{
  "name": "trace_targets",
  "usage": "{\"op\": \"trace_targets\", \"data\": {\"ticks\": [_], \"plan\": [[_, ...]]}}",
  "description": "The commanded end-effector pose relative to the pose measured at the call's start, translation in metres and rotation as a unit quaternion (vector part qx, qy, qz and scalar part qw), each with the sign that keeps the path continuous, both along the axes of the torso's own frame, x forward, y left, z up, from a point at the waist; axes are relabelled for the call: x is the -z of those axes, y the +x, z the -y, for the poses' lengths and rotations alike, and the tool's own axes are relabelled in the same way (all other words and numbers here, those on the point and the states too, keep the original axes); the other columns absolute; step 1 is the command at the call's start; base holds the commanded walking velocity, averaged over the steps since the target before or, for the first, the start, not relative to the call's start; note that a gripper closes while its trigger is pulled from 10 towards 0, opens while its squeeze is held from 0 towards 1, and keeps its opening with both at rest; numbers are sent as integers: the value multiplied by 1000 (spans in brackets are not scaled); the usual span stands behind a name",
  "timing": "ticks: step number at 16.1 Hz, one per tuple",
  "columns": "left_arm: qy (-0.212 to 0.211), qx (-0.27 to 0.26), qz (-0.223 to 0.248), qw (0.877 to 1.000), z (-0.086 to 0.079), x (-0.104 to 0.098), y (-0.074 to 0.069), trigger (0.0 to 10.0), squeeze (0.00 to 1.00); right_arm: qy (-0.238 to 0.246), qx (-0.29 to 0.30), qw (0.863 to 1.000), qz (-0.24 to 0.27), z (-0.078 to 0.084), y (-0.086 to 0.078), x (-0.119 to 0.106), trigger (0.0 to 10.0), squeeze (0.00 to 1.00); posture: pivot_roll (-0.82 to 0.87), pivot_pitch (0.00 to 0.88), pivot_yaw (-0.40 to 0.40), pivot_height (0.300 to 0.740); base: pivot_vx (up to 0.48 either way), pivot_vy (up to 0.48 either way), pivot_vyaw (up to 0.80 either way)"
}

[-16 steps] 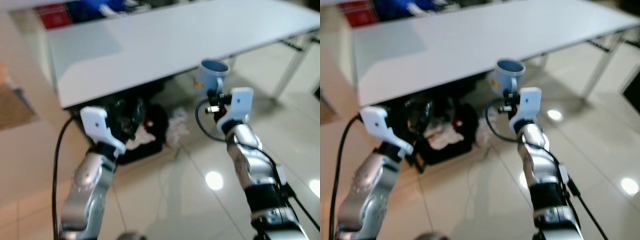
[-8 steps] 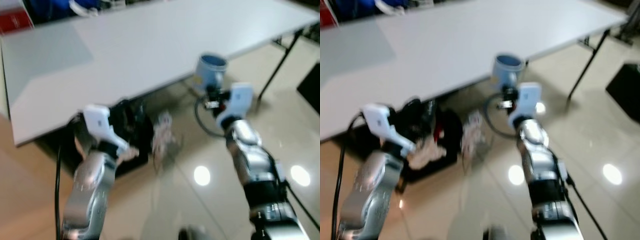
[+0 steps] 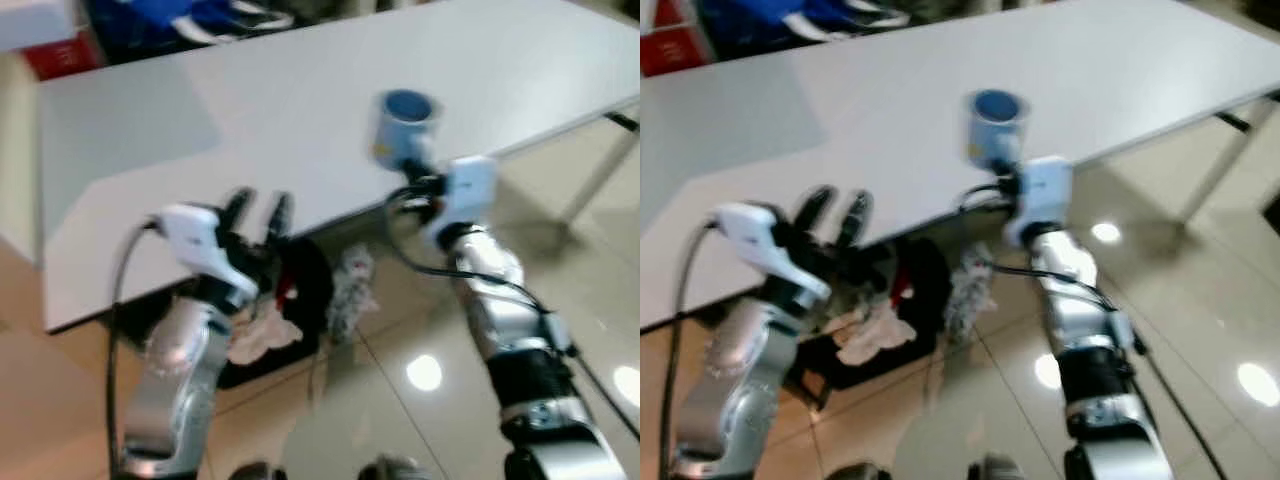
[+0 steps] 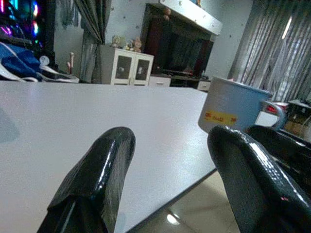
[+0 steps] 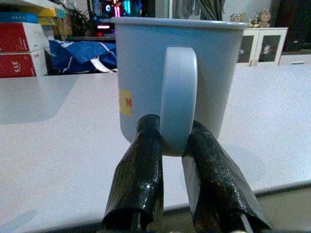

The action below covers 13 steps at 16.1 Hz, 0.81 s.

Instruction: Setting the table

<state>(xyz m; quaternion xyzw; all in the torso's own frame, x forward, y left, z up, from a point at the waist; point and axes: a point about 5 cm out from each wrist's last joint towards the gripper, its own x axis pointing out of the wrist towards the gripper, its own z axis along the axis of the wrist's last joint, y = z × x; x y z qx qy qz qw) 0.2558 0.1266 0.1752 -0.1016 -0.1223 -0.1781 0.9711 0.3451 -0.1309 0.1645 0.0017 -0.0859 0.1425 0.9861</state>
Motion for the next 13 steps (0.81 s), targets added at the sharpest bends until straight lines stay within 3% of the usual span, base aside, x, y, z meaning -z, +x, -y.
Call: {"op": "trace_targets", "data": {"ticks": [1,5,7,10,13], "plan": [[8,-13,3,1000,-7,-3,-2,10000,0,0,-34,999,27,-19,1,-11,10000,0,-98,115,16,740,472,0,781],[9,-13,-2,1000,-6,-2,-7,10000,0,-39,23,999,14,-11,14,-10,10000,0,-84,139,15,740,472,0,133],[10,-13,-6,1000,-6,-1,-10,10000,0,-49,19,999,3,-13,17,-6,10000,0,-83,147,15,740,472,0,0],[21,-19,-17,999,-6,1,-14,10000,0,-71,-17,997,-11,-32,18,2,10000,0,-75,174,14,740,471,0,0],[28,-26,-39,999,-3,5,-19,10000,0,-79,-14,996,-40,-40,22,17,10000,0,-58,207,16,740,0,0,0]]}}
